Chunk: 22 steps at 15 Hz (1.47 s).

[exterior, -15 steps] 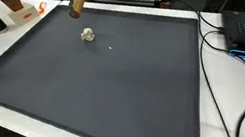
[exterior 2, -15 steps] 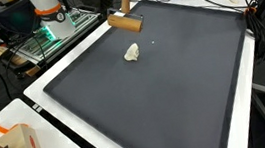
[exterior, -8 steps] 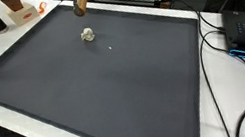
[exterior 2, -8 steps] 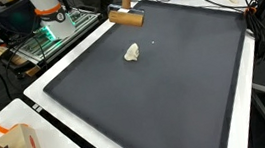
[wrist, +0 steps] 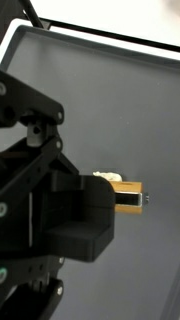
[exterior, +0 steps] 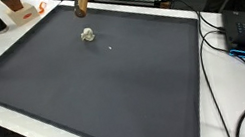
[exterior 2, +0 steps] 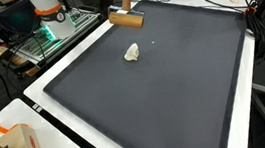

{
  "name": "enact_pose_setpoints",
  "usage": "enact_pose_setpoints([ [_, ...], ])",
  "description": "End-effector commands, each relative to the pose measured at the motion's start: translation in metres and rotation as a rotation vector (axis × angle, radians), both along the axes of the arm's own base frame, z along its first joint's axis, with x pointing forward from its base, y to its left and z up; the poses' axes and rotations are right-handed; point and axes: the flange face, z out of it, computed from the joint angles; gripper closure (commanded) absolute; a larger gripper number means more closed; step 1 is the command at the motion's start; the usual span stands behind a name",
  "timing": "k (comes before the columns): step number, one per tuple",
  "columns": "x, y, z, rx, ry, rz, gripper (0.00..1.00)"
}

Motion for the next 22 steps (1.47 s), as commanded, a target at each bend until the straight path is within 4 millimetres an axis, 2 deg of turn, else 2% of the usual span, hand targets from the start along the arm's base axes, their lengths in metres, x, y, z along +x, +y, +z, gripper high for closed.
enact_pose_setpoints([
  [1, 0.007, -0.001, -0.025, 0.017, -0.001, 0.107, 0.79],
  [5, 0.013, -0.001, -0.047, 0.019, -0.039, 0.224, 0.79],
  [13, 0.01, -0.009, -0.085, -0.036, -0.036, 0.365, 0.79],
  [22, 0.003, -0.013, -0.12, 0.02, -0.035, 0.412, 0.79],
])
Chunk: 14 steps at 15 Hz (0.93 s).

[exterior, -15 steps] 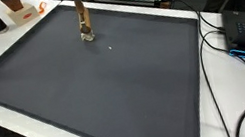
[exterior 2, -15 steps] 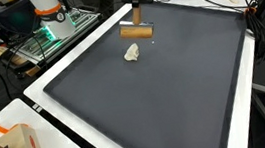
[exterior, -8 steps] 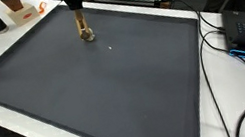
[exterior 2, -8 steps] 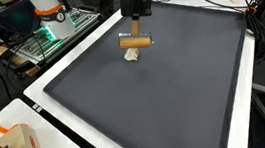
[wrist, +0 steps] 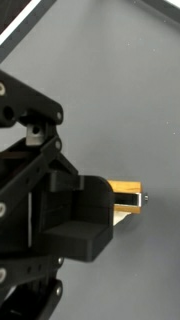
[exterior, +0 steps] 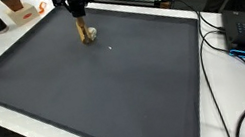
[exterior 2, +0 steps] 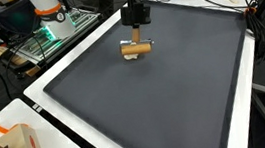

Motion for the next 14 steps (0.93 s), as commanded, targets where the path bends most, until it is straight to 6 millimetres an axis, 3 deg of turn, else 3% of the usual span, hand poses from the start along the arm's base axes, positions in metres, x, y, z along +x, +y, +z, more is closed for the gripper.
enact_pose_setpoints([
  [1, -0.007, -0.004, -0.012, 0.039, 0.009, 0.029, 0.79],
  [14, -0.011, -0.003, -0.033, 0.113, 0.117, 0.088, 0.79],
])
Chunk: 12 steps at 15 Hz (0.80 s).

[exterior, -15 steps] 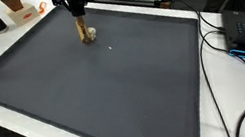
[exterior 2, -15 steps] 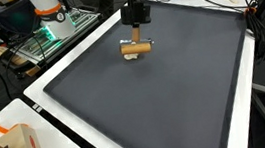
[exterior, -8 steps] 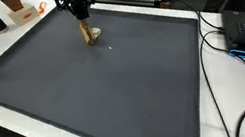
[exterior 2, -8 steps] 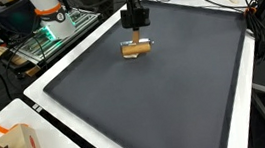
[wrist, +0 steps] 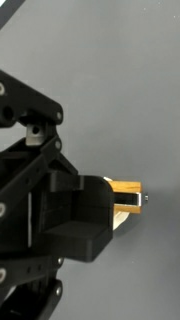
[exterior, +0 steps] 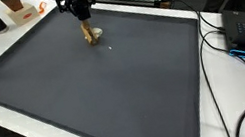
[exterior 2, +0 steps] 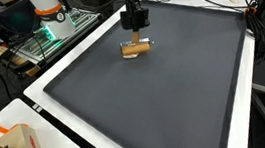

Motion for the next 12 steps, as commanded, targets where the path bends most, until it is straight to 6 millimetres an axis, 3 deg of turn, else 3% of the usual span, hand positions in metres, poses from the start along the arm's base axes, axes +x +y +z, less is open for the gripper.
enact_pose_setpoints([
  [1, -0.0077, 0.0027, -0.0193, 0.03, 0.079, 0.013, 0.79],
  [12, -0.0129, 0.0032, -0.0261, 0.102, 0.144, 0.05, 0.79],
])
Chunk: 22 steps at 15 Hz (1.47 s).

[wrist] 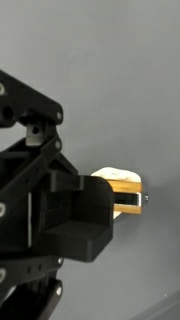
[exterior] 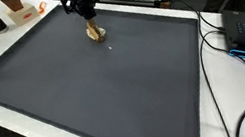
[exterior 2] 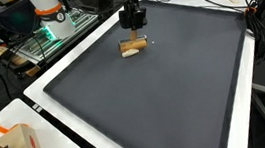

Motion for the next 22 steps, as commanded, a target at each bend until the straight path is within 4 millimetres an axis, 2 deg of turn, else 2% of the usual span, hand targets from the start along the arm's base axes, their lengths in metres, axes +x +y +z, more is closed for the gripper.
enact_pose_setpoints([
  [1, -0.008, 0.001, -0.022, 0.043, 0.065, 0.008, 0.79],
  [22, -0.019, 0.0, -0.026, 0.116, 0.173, 0.004, 0.79],
])
